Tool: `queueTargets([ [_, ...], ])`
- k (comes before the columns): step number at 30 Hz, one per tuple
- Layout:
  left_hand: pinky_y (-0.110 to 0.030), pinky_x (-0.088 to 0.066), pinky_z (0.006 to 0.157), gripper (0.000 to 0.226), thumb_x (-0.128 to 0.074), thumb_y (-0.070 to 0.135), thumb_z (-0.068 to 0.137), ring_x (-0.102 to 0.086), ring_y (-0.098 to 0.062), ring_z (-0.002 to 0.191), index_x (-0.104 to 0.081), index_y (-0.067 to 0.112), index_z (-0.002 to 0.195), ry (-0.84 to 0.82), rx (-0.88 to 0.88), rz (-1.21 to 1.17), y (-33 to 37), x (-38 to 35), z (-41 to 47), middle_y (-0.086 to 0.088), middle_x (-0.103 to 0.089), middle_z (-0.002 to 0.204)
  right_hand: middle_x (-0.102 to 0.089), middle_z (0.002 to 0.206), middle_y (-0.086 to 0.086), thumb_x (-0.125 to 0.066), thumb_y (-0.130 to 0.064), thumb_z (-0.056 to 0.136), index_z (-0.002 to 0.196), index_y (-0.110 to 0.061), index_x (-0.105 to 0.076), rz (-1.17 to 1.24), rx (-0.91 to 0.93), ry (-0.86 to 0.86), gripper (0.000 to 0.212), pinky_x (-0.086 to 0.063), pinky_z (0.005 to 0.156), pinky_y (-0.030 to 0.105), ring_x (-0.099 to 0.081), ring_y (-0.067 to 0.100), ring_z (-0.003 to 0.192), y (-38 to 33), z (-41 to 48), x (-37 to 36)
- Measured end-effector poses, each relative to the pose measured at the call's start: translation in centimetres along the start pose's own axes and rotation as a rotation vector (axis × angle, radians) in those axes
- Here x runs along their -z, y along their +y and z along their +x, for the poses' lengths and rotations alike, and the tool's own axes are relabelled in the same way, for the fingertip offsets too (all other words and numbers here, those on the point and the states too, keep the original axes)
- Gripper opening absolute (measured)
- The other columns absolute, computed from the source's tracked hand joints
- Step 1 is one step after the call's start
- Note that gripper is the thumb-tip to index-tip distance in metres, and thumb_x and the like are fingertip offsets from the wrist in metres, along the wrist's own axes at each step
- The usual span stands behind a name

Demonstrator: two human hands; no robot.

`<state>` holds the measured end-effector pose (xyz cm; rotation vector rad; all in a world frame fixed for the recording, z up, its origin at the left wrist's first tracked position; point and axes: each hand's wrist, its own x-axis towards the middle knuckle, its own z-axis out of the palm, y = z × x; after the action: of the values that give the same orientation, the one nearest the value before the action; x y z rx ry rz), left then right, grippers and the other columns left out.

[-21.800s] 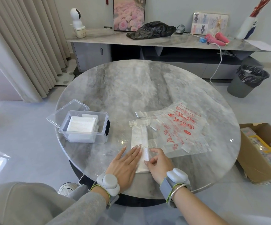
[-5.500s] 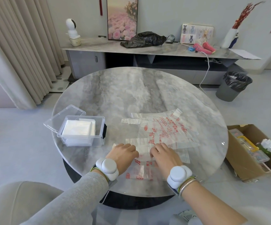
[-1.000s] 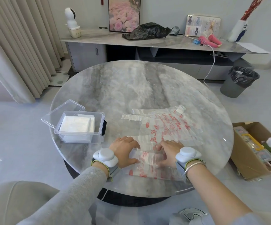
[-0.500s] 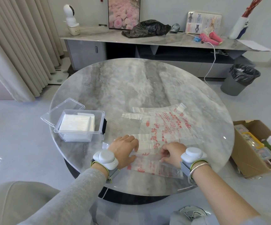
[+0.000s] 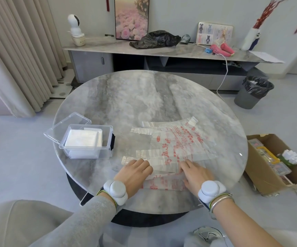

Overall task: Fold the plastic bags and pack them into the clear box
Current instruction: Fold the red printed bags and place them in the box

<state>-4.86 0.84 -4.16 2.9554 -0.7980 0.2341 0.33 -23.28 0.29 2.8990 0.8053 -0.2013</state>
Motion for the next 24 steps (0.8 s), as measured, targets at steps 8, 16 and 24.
queueTargets([
  [8, -0.028, -0.052, 0.077, 0.053, -0.074, 0.010, 0.066, -0.060, -0.016, 0.091, -0.057, 0.022, 0.114, 0.051, -0.139, 0.008, 0.8, -0.4, -1.6, 0.006, -0.061, 0.108, -0.058, 0.077, 0.003, -0.087, -0.010, 0.044, 0.080, -0.015, -0.061, -0.131, -0.013, 0.002, 0.044, -0.034, 0.041, 0.028, -0.059, 0.023, 0.059, -1.4, -0.4, -0.5],
  [16, -0.027, -0.052, 0.074, 0.039, -0.075, 0.013, 0.070, -0.063, -0.016, 0.093, -0.071, 0.022, 0.107, 0.133, -0.274, 0.076, 0.6, -1.8, -2.9, 0.005, -0.067, 0.112, -0.055, 0.063, 0.005, -0.083, 0.004, 0.018, 0.061, -0.012, -0.060, -0.129, -0.010, 0.023, 0.052, -0.026, 0.032, 0.024, -0.052, 0.022, 0.047, -1.2, -0.9, -1.8],
  [24, -0.025, -0.053, 0.070, 0.050, -0.083, 0.018, 0.061, -0.063, -0.014, 0.095, -0.071, 0.024, 0.109, 0.084, -0.265, 0.071, 0.4, -1.7, -3.1, 0.007, -0.066, 0.118, -0.025, 0.153, 0.007, -0.045, -0.005, 0.090, 0.149, -0.014, -0.022, -0.050, -0.118, -0.107, 0.064, -0.018, 0.117, 0.039, -0.020, 0.027, 0.142, -1.3, -3.0, 0.2],
])
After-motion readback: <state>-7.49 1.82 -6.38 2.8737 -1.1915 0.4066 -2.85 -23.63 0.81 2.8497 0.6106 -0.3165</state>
